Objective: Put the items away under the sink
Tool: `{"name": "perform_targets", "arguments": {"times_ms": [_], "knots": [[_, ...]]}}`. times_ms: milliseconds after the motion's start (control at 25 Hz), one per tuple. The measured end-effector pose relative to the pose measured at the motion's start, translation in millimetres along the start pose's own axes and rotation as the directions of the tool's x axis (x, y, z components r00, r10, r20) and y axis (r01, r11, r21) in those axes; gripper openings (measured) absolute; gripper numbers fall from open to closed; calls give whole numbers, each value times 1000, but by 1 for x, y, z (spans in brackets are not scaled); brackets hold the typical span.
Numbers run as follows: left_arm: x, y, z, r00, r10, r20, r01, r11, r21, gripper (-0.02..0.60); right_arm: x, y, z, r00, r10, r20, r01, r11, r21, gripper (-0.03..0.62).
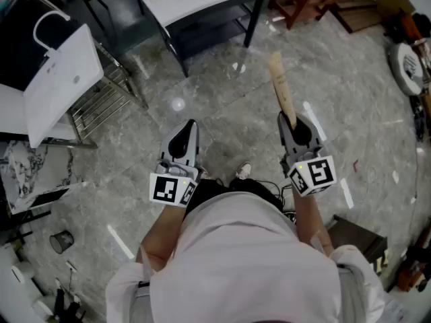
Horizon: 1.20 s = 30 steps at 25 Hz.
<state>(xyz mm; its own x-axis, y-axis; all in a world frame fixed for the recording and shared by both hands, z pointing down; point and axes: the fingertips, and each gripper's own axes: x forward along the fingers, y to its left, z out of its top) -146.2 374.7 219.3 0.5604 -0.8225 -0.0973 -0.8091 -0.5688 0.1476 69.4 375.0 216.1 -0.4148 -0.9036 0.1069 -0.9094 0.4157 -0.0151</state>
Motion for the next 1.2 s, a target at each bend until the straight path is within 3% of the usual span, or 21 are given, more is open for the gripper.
{"name": "perform_targets", "arguments": {"times_ms": [760,1200], "knots": [[41,-68,-19,993,110,-33,-110,994,-13,3,-29,-80,-19,995,95,-17,-95,995,27,71],[52,-66,-21,989,143,-31,-143,990,3,3,-16,-82,-13,989,146,10,-147,987,58,71]]}}
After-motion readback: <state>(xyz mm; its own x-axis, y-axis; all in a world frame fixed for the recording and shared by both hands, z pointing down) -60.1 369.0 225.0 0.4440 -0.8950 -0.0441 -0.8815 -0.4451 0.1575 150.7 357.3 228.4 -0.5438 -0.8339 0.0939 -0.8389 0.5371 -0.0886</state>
